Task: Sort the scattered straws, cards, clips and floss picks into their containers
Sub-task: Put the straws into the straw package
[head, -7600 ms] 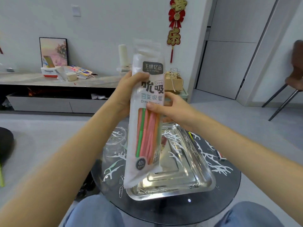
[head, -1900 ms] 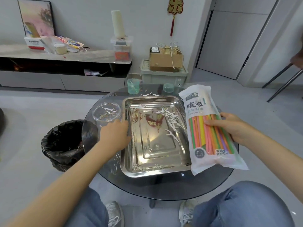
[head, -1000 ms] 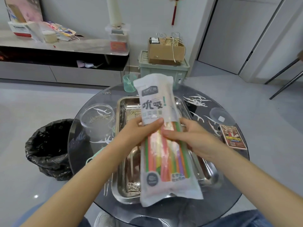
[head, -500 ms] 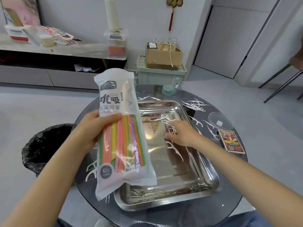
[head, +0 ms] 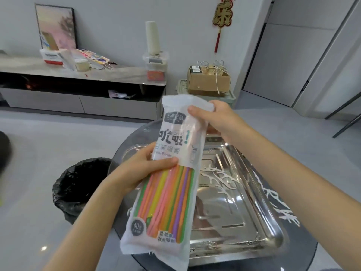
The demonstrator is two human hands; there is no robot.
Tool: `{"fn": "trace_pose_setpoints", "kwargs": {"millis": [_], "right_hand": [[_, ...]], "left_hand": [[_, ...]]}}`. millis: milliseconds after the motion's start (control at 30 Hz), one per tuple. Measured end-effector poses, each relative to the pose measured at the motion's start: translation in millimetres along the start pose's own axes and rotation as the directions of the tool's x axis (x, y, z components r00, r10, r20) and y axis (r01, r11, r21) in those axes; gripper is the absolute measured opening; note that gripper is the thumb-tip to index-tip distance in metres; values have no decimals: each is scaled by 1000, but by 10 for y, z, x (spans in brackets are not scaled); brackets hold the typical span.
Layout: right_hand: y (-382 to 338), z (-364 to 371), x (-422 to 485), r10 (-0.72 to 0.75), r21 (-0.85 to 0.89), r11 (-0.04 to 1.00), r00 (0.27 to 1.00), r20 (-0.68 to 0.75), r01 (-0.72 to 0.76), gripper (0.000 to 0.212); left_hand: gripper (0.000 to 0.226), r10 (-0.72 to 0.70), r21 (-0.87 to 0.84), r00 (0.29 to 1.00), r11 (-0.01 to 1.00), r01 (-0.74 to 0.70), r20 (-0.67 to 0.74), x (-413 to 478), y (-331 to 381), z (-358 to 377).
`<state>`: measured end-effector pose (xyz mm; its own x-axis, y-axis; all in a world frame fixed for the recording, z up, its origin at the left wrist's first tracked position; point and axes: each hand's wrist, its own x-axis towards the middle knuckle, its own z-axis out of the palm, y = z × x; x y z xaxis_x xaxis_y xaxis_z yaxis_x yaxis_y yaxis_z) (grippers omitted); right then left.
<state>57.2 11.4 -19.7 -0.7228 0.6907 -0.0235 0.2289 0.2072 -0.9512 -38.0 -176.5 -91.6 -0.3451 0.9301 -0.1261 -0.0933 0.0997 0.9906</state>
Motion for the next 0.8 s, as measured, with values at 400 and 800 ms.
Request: {"fn": "trace_pose_setpoints", "kwargs": {"millis": [400,800], "right_hand": [[-577,-397,-506,-260,155,954,966,0,257,24],[-738,-737,-842,-343,-132,931,939,2,340,19]], "left_hand": [[60,209,19,947,977,-210,-245,141,1155,303],[7,269,-83,925,950,-300,-268,157,1364,723]]}}
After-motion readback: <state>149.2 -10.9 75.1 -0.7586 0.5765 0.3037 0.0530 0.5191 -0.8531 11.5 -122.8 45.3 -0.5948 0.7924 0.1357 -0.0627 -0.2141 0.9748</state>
